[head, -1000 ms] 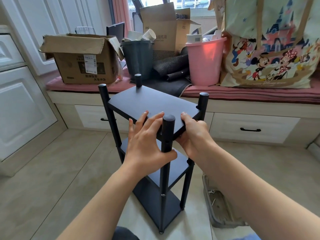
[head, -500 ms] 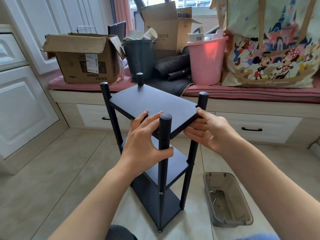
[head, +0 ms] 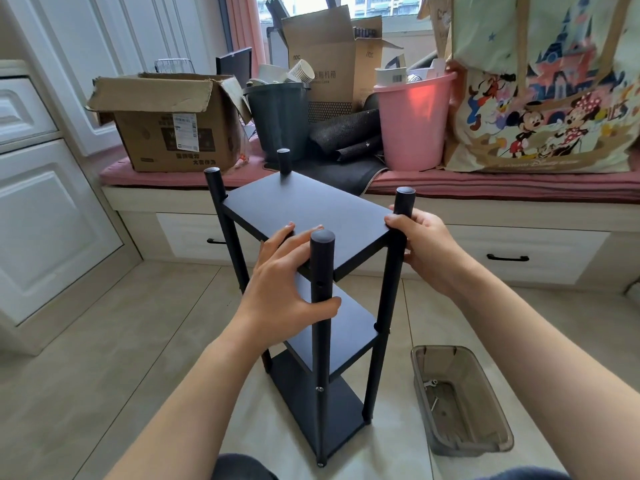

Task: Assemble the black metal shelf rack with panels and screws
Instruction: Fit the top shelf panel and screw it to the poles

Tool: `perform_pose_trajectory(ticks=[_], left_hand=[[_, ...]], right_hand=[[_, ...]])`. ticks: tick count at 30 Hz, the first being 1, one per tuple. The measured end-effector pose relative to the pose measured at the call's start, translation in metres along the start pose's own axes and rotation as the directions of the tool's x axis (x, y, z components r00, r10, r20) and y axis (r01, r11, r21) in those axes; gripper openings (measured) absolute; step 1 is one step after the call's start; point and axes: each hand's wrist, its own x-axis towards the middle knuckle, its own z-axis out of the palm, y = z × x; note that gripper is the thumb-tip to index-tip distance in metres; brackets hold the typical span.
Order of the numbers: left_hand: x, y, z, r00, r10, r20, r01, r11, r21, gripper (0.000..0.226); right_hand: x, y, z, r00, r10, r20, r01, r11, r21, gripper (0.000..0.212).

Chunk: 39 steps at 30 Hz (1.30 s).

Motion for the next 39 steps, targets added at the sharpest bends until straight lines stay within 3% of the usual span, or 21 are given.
perform_pose_trajectory(ticks=[6, 11, 15, 17, 18, 20, 21, 22, 24, 25, 26, 27, 30, 33, 39], left_hand=[[-0.005, -0.010, -0.016, 0.998, -0.063, 0.006, 0.063, 0.994, -0.089, 0.080], [-0.006, -0.013, -0.027, 0.965, -0.234, -0.123, 0.199, 0.949, -0.243, 0.079], [-0.009, 0.005, -0.033, 0.910, -0.382, -0.163, 0.338, 0.909, -0.245, 0.102], [-0.015, 0.022, -0.035, 0.834, -0.474, -0.281, 0.408, 0.874, -0.263, 0.111], [-0.020, 0.034, -0.033, 0.770, -0.505, -0.389, 0.404, 0.859, -0.315, 0.104], [-0.034, 0.058, -0.023, 0.626, -0.547, -0.556, 0.325, 0.831, -0.452, 0.067], [-0.040, 0.069, -0.015, 0.588, -0.615, -0.526, 0.316, 0.773, -0.550, 0.050], [-0.042, 0.080, -0.007, 0.581, -0.712, -0.394, 0.349, 0.655, -0.670, 0.038], [-0.036, 0.088, 0.010, 0.560, -0.826, 0.061, 0.473, 0.259, -0.842, 0.019], [-0.027, 0.089, 0.016, 0.534, -0.803, 0.262, 0.513, 0.062, -0.856, 0.018], [-0.017, 0.089, 0.020, 0.528, -0.759, 0.381, 0.515, -0.072, -0.854, 0.024], [-0.007, 0.087, 0.023, 0.535, -0.729, 0.428, 0.496, -0.139, -0.857, 0.033], [0.015, 0.087, 0.039, 0.581, -0.707, 0.404, 0.445, -0.140, -0.885, 0.045], [0.026, 0.087, 0.054, 0.621, -0.684, 0.383, 0.380, -0.164, -0.910, 0.048], [0.034, 0.078, 0.067, 0.702, -0.673, 0.234, 0.264, -0.059, -0.963, 0.023]], right_hand=[[-0.009, -0.005, 0.011, 0.998, 0.023, 0.050, -0.023, 1.000, 0.003, 0.009], [-0.022, -0.006, 0.021, 0.996, 0.015, 0.086, -0.012, 0.999, -0.032, 0.021], [-0.027, -0.006, 0.029, 0.998, 0.013, 0.065, -0.010, 0.999, -0.033, 0.021], [-0.028, -0.006, 0.031, 0.998, 0.018, 0.055, -0.017, 1.000, -0.027, 0.020], [-0.029, -0.007, 0.031, 0.998, 0.021, 0.053, -0.020, 1.000, -0.022, 0.020], [-0.030, -0.007, 0.031, 0.998, 0.026, 0.053, -0.025, 1.000, -0.014, 0.019], [-0.031, -0.008, 0.031, 0.998, 0.029, 0.054, -0.028, 1.000, -0.010, 0.019], [-0.031, -0.009, 0.031, 0.998, 0.031, 0.059, -0.031, 0.999, -0.006, 0.018], [-0.033, -0.012, 0.029, 0.996, 0.035, 0.079, -0.034, 0.999, -0.010, 0.019], [-0.034, -0.014, 0.028, 0.995, 0.040, 0.091, -0.038, 0.999, -0.021, 0.020], [-0.035, -0.016, 0.027, 0.993, 0.053, 0.109, -0.049, 0.998, -0.036, 0.022], [-0.036, -0.018, 0.026, 0.989, 0.073, 0.127, -0.067, 0.996, -0.052, 0.027], [-0.038, -0.025, 0.019, 0.989, 0.059, 0.134, -0.045, 0.994, -0.102, 0.036], [-0.043, -0.035, 0.009, 0.988, -0.130, 0.081, 0.139, 0.983, -0.116, 0.016], [-0.046, -0.038, 0.005, 0.967, -0.230, 0.107, 0.242, 0.963, -0.122, 0.014]])
